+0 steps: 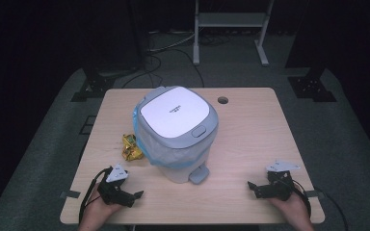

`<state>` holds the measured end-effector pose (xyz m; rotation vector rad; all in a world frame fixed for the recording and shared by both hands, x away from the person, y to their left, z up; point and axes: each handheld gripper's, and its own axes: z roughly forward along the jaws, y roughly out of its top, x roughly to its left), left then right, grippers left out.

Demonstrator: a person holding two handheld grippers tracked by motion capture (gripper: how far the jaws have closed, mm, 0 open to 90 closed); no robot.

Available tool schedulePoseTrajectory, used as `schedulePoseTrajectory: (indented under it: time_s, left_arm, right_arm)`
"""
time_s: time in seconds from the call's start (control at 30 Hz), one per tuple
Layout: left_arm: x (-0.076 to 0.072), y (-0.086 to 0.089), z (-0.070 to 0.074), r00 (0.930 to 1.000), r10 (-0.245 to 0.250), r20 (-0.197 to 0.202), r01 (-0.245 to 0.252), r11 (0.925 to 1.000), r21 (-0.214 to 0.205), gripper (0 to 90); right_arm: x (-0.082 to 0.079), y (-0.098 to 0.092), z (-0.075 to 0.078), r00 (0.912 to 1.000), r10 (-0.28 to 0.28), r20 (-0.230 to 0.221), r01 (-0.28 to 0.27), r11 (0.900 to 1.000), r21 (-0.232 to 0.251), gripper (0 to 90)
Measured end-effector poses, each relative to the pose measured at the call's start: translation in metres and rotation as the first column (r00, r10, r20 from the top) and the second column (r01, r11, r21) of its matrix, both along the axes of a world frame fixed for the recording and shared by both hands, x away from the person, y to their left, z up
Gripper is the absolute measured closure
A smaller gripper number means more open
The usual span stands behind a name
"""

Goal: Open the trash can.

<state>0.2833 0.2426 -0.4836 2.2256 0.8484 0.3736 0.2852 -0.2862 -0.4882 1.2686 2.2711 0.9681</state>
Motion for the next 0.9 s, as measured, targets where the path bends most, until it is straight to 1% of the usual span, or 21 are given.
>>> schedulePoseTrajectory:
  time_s: [0.3, 0.47, 0.6, 0.67, 0.8, 0.9]
  left_arm:
    - [0.000, 0.000, 0.000, 1.0000, 0.003, 0.001, -0.003, 1.0000, 0.001, 0.0]
    - [0.000, 0.000, 0.000, 1.0000, 0.005, 0.001, -0.005, 1.0000, 0.000, 0.0]
    - [0.000, 0.000, 0.000, 1.0000, 0.006, 0.001, -0.006, 1.0000, 0.001, 0.0]
    - [0.000, 0.000, 0.000, 1.0000, 0.006, 0.001, -0.006, 1.0000, 0.000, 0.0]
    - [0.001, 0.000, 0.000, 1.0000, 0.007, 0.001, -0.007, 1.0000, 0.001, 0.0]
    - [0.001, -0.001, 0.000, 1.0000, 0.008, 0.001, -0.008, 1.0000, 0.001, 0.0]
  right_arm:
    - [0.000, -0.001, 0.000, 0.9999, 0.012, 0.000, -0.012, 0.9999, -0.001, 1.7]
    - [-0.001, -0.002, 0.002, 0.9998, 0.009, -0.015, -0.009, 0.9999, -0.010, 1.7]
    - [-0.001, -0.001, 0.005, 0.9999, 0.015, -0.003, -0.015, 0.9998, -0.008, 1.8]
    - [0.000, -0.001, 0.006, 0.9998, 0.017, -0.011, -0.017, 0.9999, 0.000, 1.8]
    - [0.002, -0.001, 0.009, 0.9998, 0.019, -0.007, -0.019, 0.9998, -0.001, 1.8]
    - [0.002, 0.001, 0.013, 0.9995, 0.032, 0.002, -0.032, 0.9994, 0.011, 1.8]
